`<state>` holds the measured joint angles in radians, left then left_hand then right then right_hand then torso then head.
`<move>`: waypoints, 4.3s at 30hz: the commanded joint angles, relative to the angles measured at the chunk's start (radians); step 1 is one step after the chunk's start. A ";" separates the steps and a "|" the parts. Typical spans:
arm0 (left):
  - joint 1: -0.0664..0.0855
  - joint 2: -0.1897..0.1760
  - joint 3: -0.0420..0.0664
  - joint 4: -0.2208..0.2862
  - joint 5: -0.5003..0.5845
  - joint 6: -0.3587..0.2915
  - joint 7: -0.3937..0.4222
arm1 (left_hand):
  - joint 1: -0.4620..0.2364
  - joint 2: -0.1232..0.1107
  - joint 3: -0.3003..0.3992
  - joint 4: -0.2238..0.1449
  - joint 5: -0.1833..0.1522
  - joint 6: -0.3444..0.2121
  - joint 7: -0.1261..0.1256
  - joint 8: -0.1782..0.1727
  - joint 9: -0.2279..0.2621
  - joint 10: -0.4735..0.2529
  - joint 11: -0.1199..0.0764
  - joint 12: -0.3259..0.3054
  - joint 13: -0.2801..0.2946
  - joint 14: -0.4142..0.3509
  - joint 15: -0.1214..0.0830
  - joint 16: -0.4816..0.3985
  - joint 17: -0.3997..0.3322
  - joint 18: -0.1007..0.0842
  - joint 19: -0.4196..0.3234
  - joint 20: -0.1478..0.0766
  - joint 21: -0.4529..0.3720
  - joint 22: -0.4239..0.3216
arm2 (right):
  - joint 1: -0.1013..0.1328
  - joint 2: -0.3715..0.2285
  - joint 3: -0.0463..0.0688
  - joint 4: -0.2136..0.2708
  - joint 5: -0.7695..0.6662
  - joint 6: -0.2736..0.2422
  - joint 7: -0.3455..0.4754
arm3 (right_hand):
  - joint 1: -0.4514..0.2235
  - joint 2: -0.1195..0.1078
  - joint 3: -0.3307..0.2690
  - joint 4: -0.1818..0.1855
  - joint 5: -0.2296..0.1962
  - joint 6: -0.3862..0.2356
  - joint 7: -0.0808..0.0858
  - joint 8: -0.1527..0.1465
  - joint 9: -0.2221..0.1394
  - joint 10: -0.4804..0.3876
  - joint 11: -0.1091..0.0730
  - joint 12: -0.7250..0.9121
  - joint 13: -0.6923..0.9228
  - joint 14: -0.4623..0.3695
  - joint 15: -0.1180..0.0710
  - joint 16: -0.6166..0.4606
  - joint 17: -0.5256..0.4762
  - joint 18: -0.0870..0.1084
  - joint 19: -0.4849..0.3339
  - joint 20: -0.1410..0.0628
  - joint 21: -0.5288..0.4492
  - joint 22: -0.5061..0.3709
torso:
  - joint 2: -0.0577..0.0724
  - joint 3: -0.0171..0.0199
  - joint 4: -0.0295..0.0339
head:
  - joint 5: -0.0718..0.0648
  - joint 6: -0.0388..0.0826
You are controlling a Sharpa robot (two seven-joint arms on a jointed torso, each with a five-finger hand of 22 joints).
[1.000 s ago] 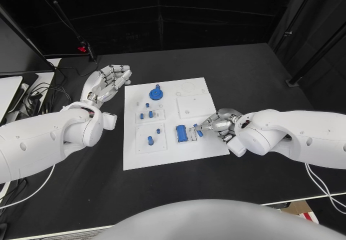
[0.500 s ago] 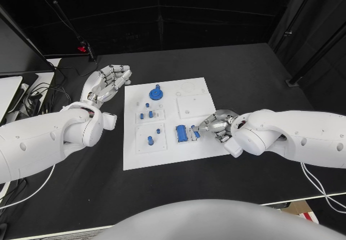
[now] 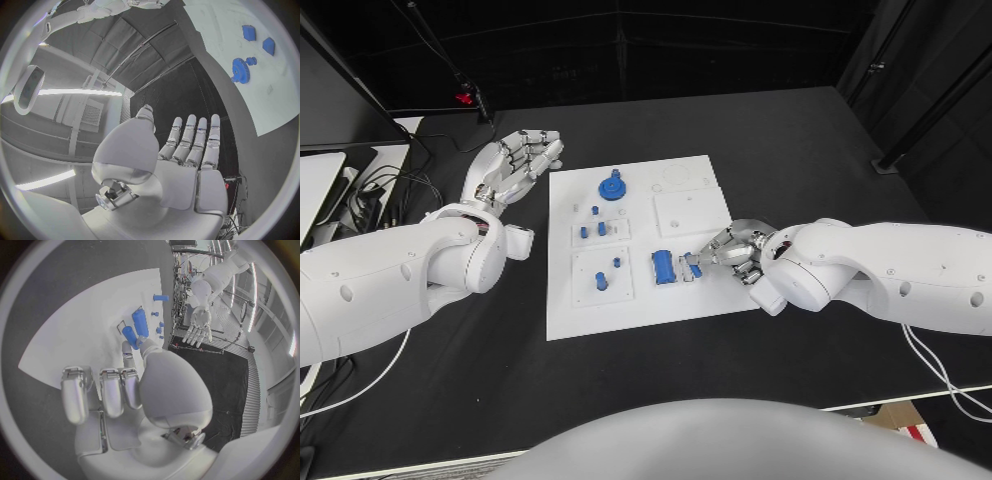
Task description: Assemble the parts on the task board
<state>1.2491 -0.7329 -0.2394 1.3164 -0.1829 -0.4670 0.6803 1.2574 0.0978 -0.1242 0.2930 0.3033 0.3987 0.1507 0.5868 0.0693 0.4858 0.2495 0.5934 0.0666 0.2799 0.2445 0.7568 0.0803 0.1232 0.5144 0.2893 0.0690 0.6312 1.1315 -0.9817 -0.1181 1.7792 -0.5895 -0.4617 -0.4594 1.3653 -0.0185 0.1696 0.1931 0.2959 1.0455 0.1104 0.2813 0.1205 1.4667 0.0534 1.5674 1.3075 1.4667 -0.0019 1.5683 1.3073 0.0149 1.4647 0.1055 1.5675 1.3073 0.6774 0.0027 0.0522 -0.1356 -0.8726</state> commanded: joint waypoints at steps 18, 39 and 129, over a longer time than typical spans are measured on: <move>0.002 0.001 0.001 0.001 0.001 0.007 0.030 | 0.002 0.010 -0.007 -0.001 0.005 -0.008 0.139 0.006 -0.001 -0.008 0.000 0.005 -0.001 -0.004 0.000 0.007 -0.002 -0.017 -0.003 0.000 0.004 -0.002 | 0.001 0.015 0.000 0.002 -0.114 0.038 -0.054 | -0.011 0.000 -0.007 0.000 -0.009 0.007 0.001 -0.007 0.000 0.104 -0.006 0.003 0.263 0.104 -0.009 0.002 0.264 -0.015 0.106 -0.006 0.003 0.263 | 0.000 0.0001 0.0002 | 0.000 0.000; 0.002 0.002 0.001 0.000 0.001 0.007 0.027 | 0.002 0.010 -0.007 -0.001 0.005 -0.008 0.139 0.006 -0.001 -0.008 0.000 0.005 -0.001 -0.004 0.000 0.007 -0.002 -0.017 -0.003 0.000 0.004 -0.002 | 0.001 0.024 0.000 -0.005 -0.151 0.054 -0.067 | -0.027 0.007 -0.043 0.025 -0.070 0.020 0.002 -0.030 0.000 0.104 -0.005 0.003 0.263 0.104 -0.010 0.002 0.264 -0.015 0.106 -0.007 0.003 0.263 | 0.000 0.0000 0.0007 | 0.002 0.000; 0.002 0.004 0.001 -0.003 0.001 0.015 0.018 | 0.005 0.014 -0.009 -0.001 0.007 -0.010 0.139 0.008 -0.002 -0.009 0.000 0.008 -0.001 -0.004 -0.001 0.011 -0.005 -0.018 -0.004 0.000 0.004 -0.003 | 0.001 0.043 0.000 -0.017 -0.215 0.042 -0.060 | 0.012 0.082 -0.309 0.066 -0.001 -0.330 0.016 0.425 0.224 0.104 0.008 0.003 0.263 0.104 -0.006 0.002 0.264 -0.008 0.090 -0.003 -0.019 0.254 | 0.001 0.0006 0.0001 | 0.004 0.000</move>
<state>1.2491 -0.7289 -0.2394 1.3121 -0.1829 -0.4610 0.6803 1.2614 0.1016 -0.1268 0.2903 0.3033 0.3951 0.1543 0.5907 0.0693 0.4858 0.2495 0.5974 0.0667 0.2799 0.2445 0.7645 0.0764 0.1232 0.5144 0.2893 0.0690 0.6293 1.1310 -0.9385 -0.1184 1.7599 -0.8018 -0.4164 -0.5193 1.3701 0.0621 -0.1384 0.2639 0.2902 0.7222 0.1237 0.7054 0.3437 1.4667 0.0610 1.5675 1.3079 1.4631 -0.0054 1.5683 1.3078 0.0150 1.4647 0.1055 1.5525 1.3073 0.6779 0.0029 0.0523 -0.1310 -0.8727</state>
